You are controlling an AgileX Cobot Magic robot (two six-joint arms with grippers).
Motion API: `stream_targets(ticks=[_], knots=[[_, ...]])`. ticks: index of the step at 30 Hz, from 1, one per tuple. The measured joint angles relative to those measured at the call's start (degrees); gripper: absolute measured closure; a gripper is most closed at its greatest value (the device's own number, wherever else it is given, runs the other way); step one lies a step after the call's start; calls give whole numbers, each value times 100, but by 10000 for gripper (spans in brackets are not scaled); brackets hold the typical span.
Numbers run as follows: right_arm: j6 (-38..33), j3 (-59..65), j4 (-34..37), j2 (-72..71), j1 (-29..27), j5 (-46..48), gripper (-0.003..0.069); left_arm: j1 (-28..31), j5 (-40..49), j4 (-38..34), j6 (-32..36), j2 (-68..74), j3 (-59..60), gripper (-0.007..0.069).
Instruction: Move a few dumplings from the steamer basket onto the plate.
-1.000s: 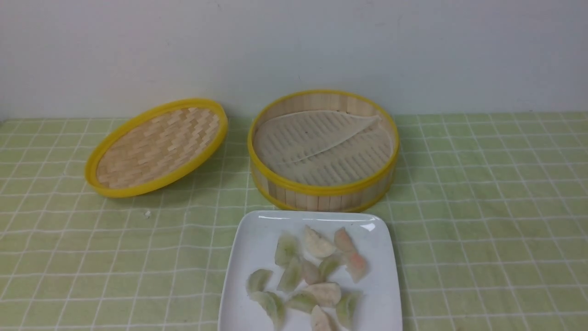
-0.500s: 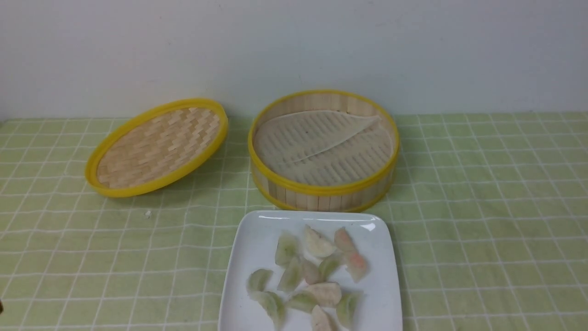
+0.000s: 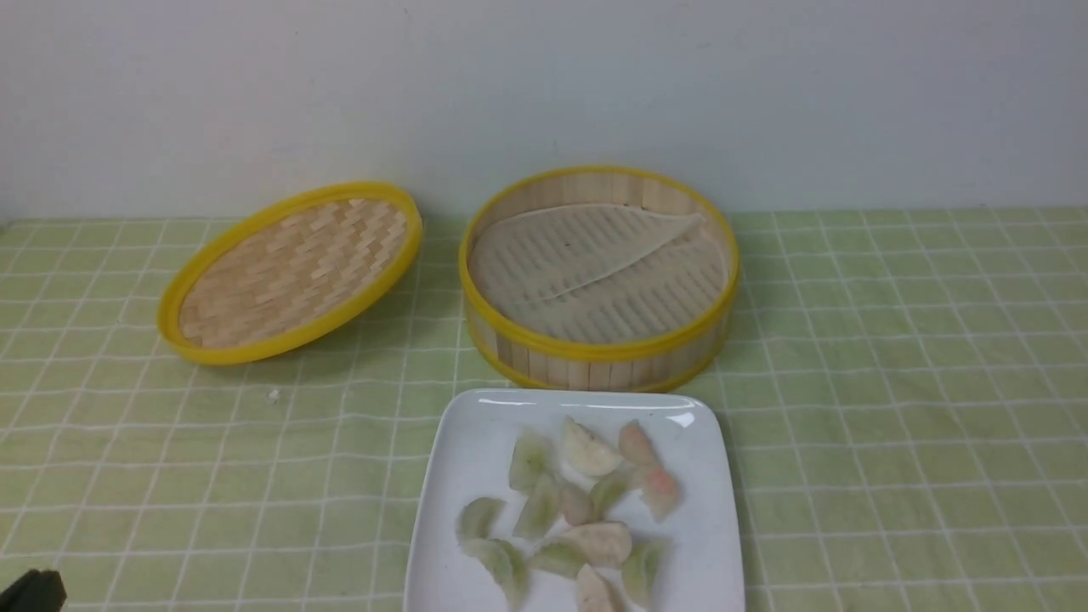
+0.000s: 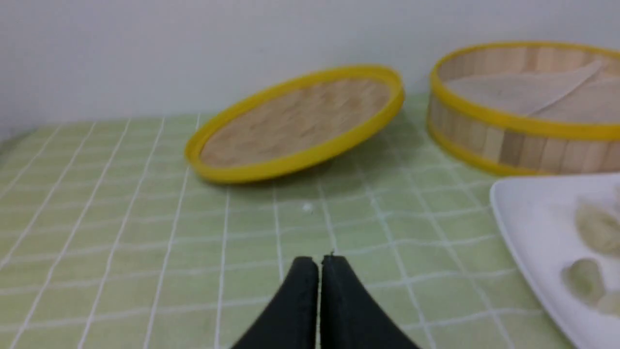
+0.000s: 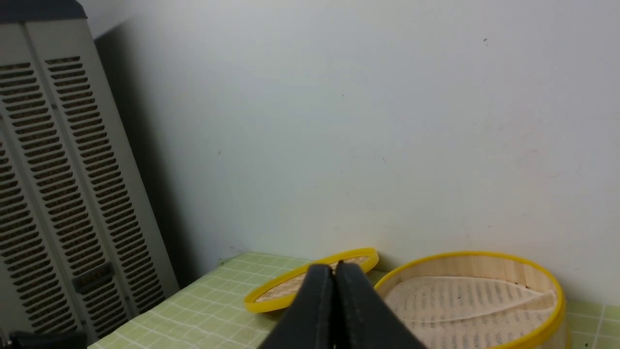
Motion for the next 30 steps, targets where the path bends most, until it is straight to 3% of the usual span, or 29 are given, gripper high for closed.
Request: stream_targets(ticks=[7,30], knots=[[0,0,0,0,0,0,673,76,388,263,4,0,79,630],[0,0,0,0,0,0,673,76,408,263,4,0,79,630]])
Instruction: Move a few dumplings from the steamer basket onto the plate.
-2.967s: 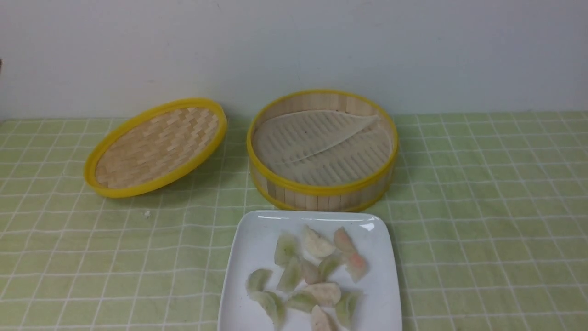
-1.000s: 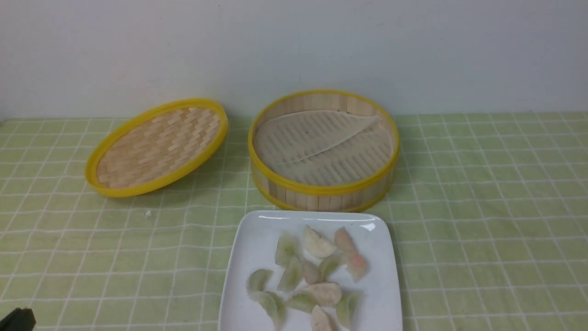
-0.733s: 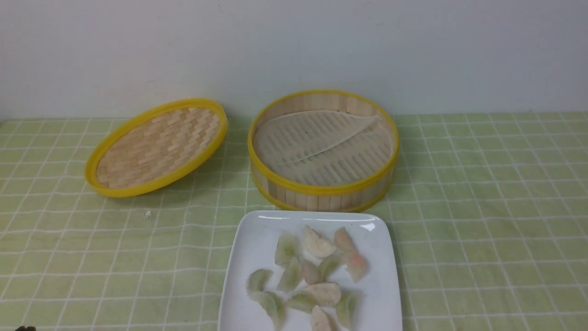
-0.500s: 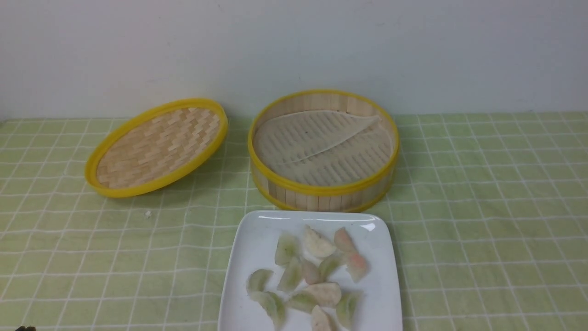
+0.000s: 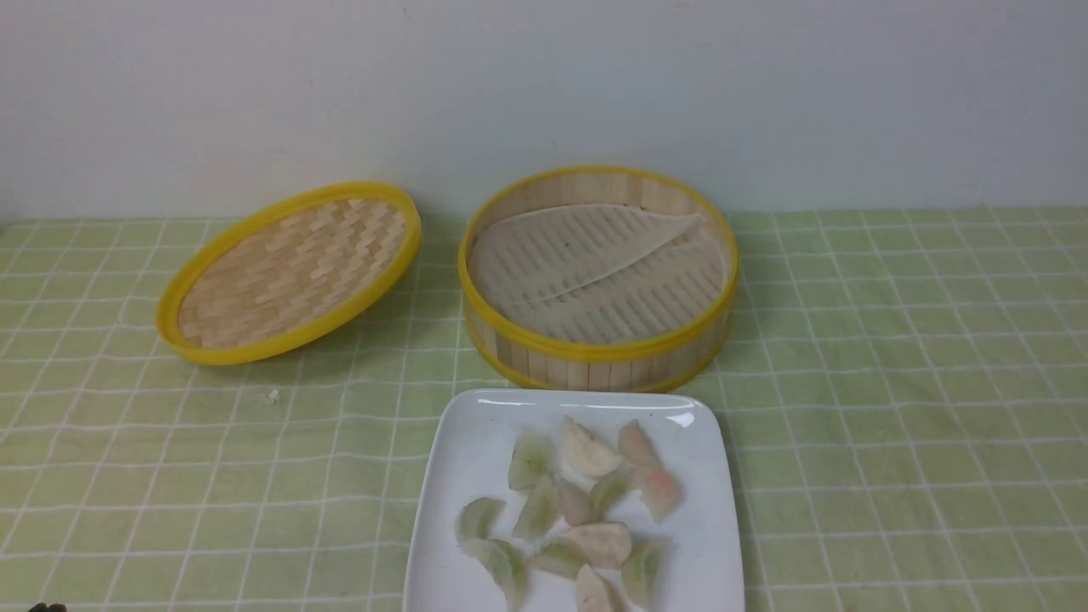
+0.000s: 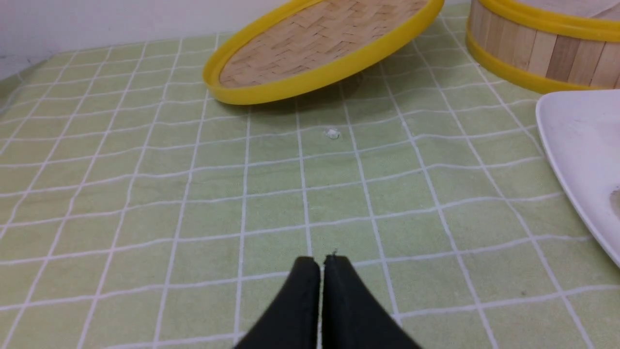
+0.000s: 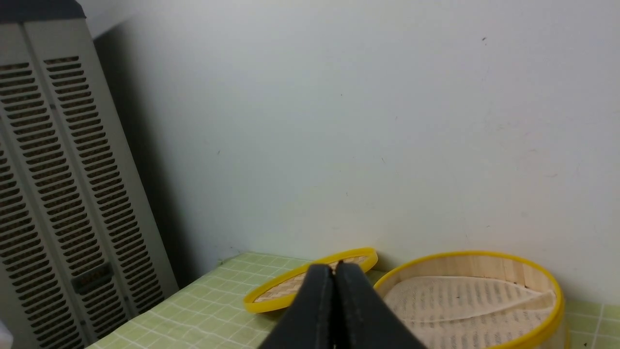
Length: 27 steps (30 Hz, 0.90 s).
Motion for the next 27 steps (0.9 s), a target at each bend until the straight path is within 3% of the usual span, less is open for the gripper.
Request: stream_targets(ticks=[16,23,27], knots=[[-89,0,131,0,0,5,673,0,0,0,0,0,0,630],[-1772,0,1552,0,0,-136,673,0,4,0,0,0,0,630],[-2493,0,2012,0,0,-321,673,0,4,0,0,0,0,630]])
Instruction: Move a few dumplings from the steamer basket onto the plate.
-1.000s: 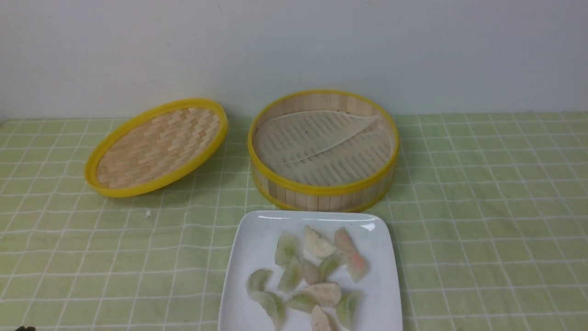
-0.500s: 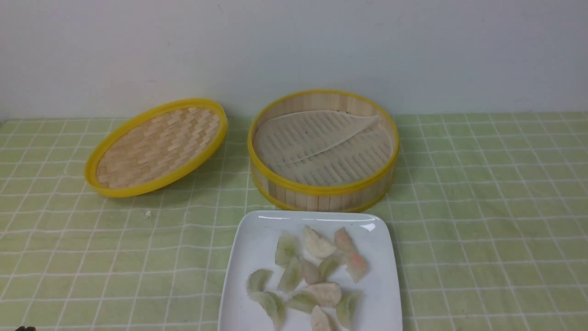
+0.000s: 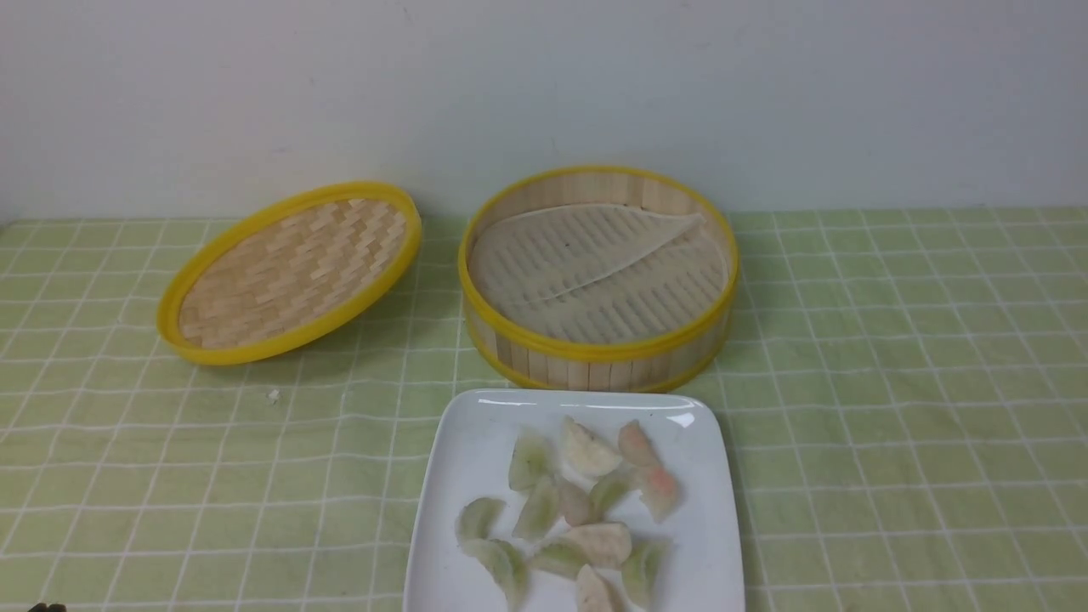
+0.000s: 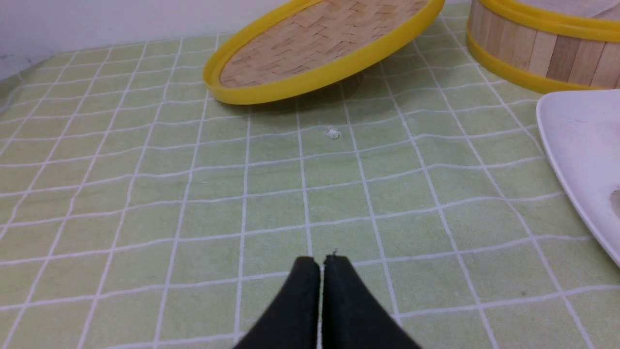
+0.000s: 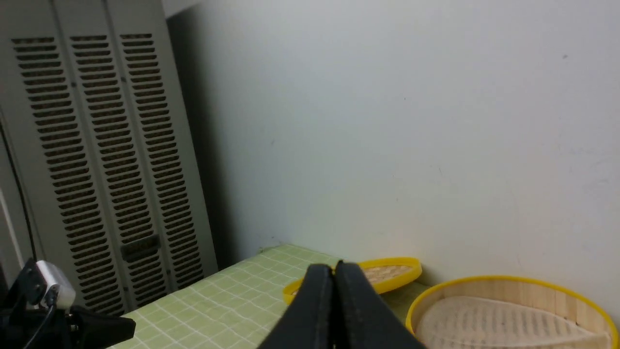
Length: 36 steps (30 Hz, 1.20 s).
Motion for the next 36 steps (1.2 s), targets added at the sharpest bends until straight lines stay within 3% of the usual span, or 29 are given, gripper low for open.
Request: stream_targets(ticks=[11,13,23,29,36], knots=[[-214,49,26,0,-126,-75,673,0,0,0,0,0,0,630],[-214,171,-50,0,-453,-137,673,0,0,0,0,0,0,630],[-214,2229,-103,4,-3306,-200,673,0,0,0,0,0,0,630],[-214,2747,-103,-110,-3963,-268,673,0,7,0,0,0,0,630],[-219,2747,-103,-109,-4061,-282,673,0,10,0,0,0,-5,630]])
